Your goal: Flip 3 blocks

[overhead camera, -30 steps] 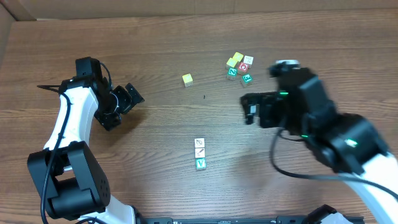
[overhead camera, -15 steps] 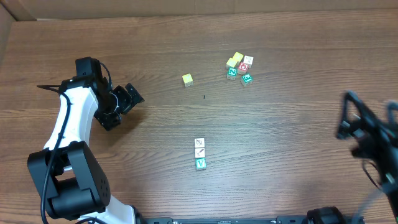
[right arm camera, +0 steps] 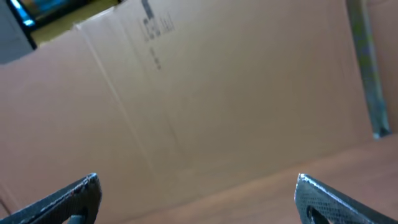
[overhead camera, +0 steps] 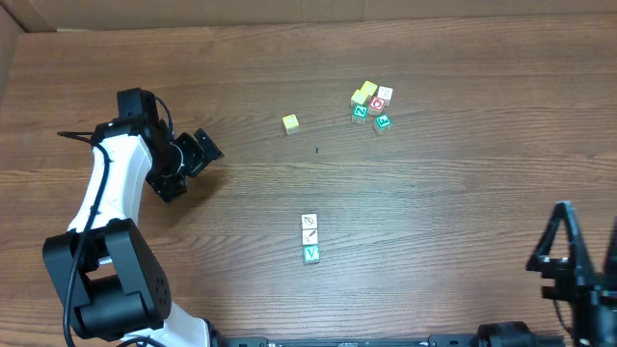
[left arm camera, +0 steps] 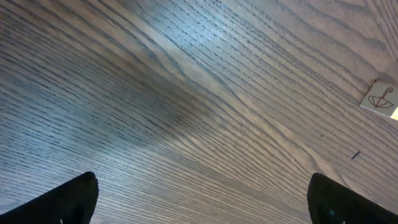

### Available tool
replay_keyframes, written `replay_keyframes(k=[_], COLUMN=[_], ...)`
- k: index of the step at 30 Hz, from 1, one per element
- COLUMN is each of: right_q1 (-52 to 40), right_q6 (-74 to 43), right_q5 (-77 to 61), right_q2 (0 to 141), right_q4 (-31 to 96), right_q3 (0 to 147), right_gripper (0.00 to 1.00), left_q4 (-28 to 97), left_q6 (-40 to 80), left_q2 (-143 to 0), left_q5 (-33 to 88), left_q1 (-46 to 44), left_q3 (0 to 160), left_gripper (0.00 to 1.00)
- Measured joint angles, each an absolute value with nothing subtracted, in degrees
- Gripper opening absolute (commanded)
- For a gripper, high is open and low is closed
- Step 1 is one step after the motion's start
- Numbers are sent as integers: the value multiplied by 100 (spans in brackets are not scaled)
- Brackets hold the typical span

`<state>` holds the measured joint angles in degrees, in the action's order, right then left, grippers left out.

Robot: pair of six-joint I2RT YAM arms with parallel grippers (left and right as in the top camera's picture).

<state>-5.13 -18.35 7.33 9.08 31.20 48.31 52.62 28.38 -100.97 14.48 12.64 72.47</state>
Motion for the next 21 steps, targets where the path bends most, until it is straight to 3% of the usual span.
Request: replay_keyframes(k=[11,21], right_q1=[-270,-266], right_q6=[-1817,-1820], right_q5=[329,169], right_q2=[89,84], right_q4=[-388,-2211], right_q3=[1994,731], right_gripper=[100,100], left_q4=[5258,5260], left_q6=[2838,2838], left_q2=[-10097,-10097], left_q5=[1431,1431], left_q1=[1264,1264], left_q3=[7247,7247], left_gripper=[100,100])
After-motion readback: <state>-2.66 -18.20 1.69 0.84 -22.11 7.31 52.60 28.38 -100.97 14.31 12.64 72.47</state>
